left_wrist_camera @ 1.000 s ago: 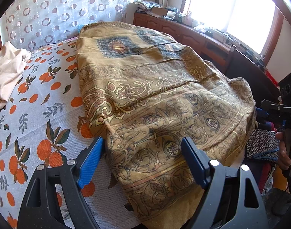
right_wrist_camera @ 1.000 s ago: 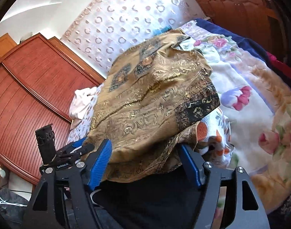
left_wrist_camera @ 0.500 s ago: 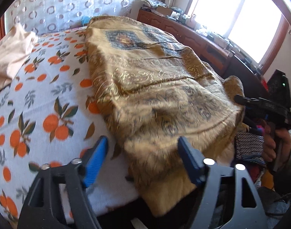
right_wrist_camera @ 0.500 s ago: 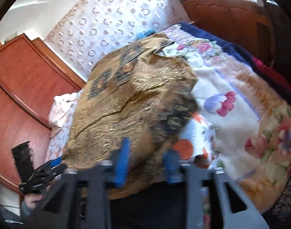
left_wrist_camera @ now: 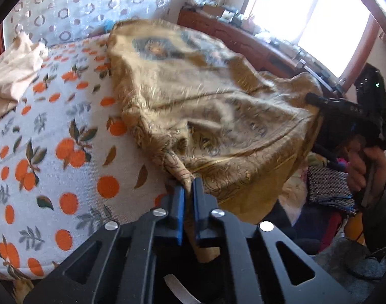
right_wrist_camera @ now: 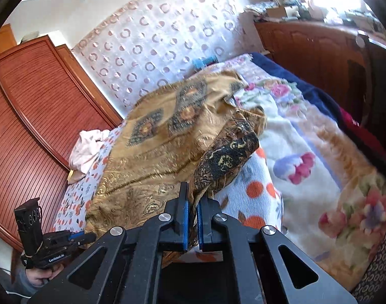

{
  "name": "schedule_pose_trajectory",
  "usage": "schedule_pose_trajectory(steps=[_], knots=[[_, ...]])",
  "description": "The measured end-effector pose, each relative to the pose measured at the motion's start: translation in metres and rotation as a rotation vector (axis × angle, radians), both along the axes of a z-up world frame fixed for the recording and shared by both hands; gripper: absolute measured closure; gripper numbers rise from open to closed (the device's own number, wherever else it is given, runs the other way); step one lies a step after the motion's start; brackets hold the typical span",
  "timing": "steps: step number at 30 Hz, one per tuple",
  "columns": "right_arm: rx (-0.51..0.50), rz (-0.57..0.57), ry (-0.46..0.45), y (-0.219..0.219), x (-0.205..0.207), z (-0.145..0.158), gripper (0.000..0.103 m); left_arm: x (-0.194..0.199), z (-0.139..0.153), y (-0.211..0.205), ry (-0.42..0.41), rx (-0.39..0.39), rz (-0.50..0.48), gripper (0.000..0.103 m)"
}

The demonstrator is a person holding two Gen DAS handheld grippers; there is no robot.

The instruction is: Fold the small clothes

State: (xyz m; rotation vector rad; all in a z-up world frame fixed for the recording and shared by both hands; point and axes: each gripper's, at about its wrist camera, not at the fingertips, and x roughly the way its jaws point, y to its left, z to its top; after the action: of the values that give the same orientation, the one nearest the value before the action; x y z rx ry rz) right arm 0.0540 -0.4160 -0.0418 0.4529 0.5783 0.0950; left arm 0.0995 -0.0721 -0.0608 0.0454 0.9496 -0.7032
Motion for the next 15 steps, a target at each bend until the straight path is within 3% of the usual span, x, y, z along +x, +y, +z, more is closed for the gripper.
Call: schedule_pose_trajectory(steps=[15], knots=[[-0.101, 0.057, -0.203, 0.020, -0.011, 0.077, 0.099, -0.001, 0.128, 0.039, -0.205, -0.216, -0.012, 0.100]])
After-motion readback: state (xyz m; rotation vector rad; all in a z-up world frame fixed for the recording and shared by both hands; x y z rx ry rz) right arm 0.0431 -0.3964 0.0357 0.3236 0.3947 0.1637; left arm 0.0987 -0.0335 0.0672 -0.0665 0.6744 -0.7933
